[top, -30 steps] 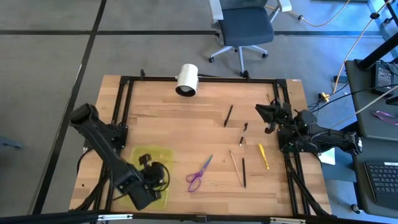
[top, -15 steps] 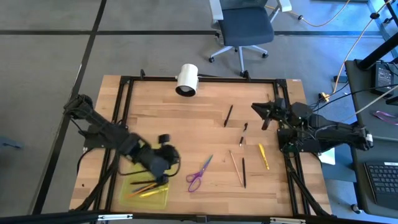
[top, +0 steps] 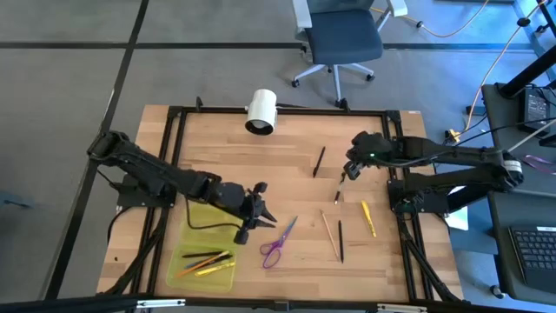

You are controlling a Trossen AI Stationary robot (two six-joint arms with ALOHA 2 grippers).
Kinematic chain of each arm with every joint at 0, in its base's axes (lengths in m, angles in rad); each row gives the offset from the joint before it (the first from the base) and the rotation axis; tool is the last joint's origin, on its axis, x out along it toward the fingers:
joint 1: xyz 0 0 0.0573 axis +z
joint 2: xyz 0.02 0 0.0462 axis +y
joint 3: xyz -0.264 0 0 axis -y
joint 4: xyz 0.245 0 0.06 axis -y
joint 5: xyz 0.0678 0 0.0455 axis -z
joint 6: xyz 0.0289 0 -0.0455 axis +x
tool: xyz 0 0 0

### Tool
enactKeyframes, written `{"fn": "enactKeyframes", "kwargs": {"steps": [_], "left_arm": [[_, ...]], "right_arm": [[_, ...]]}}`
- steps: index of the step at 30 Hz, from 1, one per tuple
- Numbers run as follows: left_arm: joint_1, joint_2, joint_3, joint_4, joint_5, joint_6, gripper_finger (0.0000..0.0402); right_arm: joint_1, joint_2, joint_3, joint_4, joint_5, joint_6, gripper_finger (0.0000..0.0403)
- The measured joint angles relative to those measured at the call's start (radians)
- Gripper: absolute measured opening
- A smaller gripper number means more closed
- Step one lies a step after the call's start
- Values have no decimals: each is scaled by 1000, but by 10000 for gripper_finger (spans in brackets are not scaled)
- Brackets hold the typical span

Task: Pick & place school supplies into a supply box
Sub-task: Put the yellow pen into the yellow supply box

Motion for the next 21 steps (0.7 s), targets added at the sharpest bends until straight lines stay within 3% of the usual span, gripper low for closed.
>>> {"fn": "enactKeyframes", "kwargs": {"steps": [5,9,16,21], "left_arm": [[37,-17,-189,316,48,90,65],[52,-27,-273,433,38,116,63],[35,-27,-288,438,41,17,60],[30,-27,-288,438,40,23,64]], "right_arm": [[12,90,81,-109,6,112,67],[2,120,109,-148,24,144,67],[2,140,109,-147,-6,62,67],[3,147,109,-162,-119,151,67]]}}
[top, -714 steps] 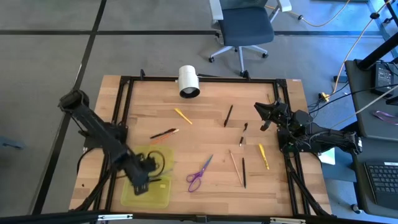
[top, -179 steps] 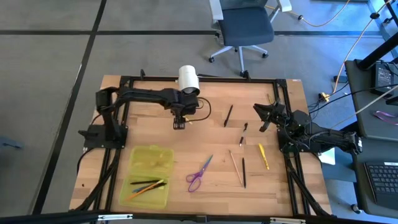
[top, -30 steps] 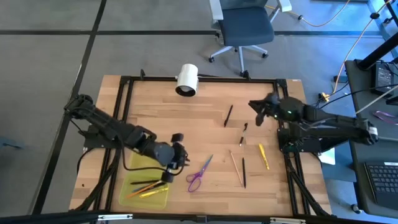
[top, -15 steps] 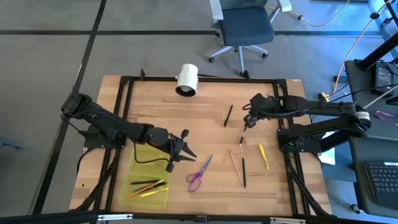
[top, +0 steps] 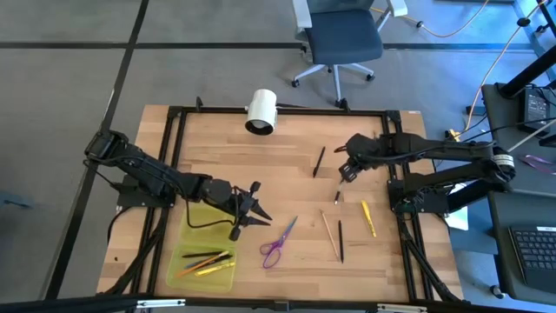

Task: Pick & place school supplies into a supply box
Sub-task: Put the yellow pen into the yellow supply box

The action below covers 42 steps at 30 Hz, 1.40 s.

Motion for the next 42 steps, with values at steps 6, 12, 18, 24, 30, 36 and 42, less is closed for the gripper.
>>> {"fn": "enactKeyframes", "kwargs": {"steps": [6,12,18,24,30,36,42], "left_arm": [[0,0,0,-4,-1,9,63],[1,0,1,-9,-2,9,57],[1,0,1,-19,-3,55,60],[0,1,1,-71,-3,53,57],[0,1,1,-73,-3,53,55],[0,1,1,-72,-3,53,61],[1,1,1,-72,-3,53,56]], "right_arm": [[42,45,0,-82,-114,162,67],[100,92,-1,-113,-230,314,67],[180,150,-1,-123,-233,346,67],[248,205,-2,-196,-234,425,67],[272,226,-2,-234,-218,455,67],[272,226,-2,-223,-219,445,68],[272,226,-2,-220,-233,444,98]]}}
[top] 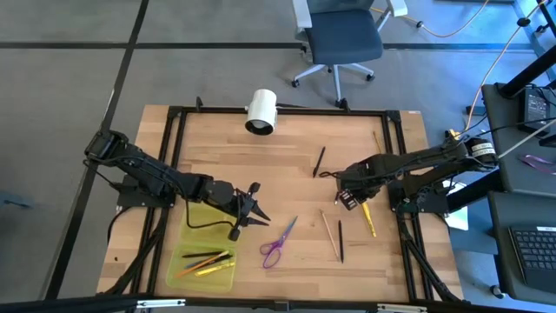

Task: Pick & place school supplies into a supply box
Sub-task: Put the yellow pen into the yellow supply box

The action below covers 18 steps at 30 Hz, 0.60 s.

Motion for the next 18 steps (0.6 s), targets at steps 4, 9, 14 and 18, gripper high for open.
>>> {"fn": "enactKeyframes", "kwargs": {"steps": [4,9,14,18], "left_arm": [[0,0,0,0,0,0,53],[0,0,0,-2,0,0,54],[0,0,0,-3,0,0,58],[0,0,0,-3,0,0,56]], "right_arm": [[0,0,0,0,3,-1,118],[0,0,0,-1,39,-2,159],[0,0,0,-8,81,-27,221],[10,0,0,-3,33,10,250]]}}
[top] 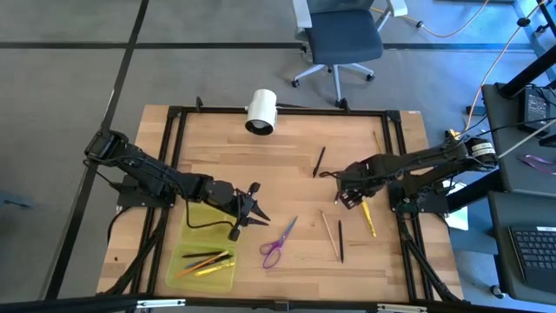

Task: Pick & place school supplies into a supply box
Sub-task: Put the yellow pen into the yellow supply box

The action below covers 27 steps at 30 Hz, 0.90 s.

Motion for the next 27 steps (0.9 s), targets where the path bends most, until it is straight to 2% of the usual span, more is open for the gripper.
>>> {"fn": "enactKeyframes", "kwargs": {"steps": [8,13,19,27], "left_arm": [[0,0,0,-3,0,0,52],[0,0,0,-10,0,0,58],[0,0,0,-10,0,0,55],[0,0,0,-10,0,0,54]], "right_arm": [[103,7,-92,78,-100,149,242],[131,7,-189,238,-90,196,221],[131,7,-260,258,-22,243,195],[131,5,-341,367,-24,246,176]]}}
